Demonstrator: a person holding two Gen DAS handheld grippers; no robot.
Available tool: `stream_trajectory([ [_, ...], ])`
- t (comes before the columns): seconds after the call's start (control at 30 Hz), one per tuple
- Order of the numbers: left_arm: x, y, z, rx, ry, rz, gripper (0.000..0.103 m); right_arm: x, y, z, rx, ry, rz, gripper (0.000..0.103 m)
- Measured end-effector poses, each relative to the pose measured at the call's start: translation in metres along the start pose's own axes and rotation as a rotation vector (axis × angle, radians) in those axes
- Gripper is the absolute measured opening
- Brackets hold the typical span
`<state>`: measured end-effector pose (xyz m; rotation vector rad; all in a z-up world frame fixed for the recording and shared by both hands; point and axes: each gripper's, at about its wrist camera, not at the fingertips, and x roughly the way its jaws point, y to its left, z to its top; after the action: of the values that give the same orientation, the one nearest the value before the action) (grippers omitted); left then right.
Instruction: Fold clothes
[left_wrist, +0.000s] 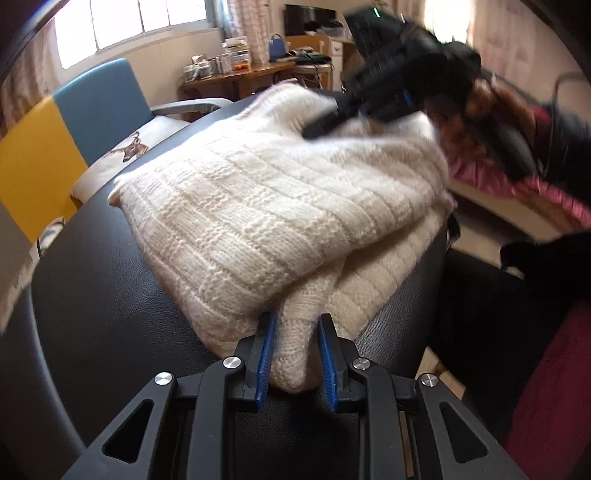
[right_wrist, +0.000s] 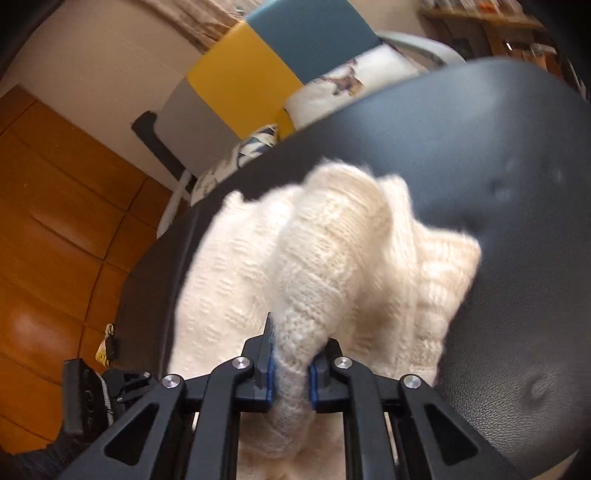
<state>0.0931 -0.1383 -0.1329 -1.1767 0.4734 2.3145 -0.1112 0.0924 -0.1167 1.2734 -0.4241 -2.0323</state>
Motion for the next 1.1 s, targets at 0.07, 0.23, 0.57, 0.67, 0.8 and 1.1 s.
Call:
stream_trajectory([
  [0.07, -0.005, 0.001, 0.000, 0.028, 0.006, 0.005, 0.013, -0.018, 0.020, 0.013, -0.025, -0.043, 0.043, 0.011],
  [0.23, -0.027, 0.010, -0.008, 0.069, 0.000, 0.011, 0.011, -0.026, 0.024, 0.003, -0.001, -0.056, 0.037, 0.011],
  [0.57, -0.036, 0.034, -0.040, 0.007, 0.082, 0.018, 0.002, -0.010, -0.022, -0.030, 0.229, -0.082, 0.103, 0.011],
  [0.67, -0.057, 0.048, -0.040, -0.167, -0.007, -0.088, 0.002, -0.018, -0.005, -0.028, 0.163, -0.079, 0.051, 0.012],
  [0.8, -0.063, 0.051, -0.034, -0.374, -0.127, -0.264, 0.002, 0.001, -0.013, -0.040, 0.144, -0.005, -0.056, 0.016],
  [1.1, -0.017, 0.046, -0.044, -0.720, -0.170, -0.490, 0.027, -0.050, 0.017, -0.090, -0.074, 0.019, 0.040, 0.046],
])
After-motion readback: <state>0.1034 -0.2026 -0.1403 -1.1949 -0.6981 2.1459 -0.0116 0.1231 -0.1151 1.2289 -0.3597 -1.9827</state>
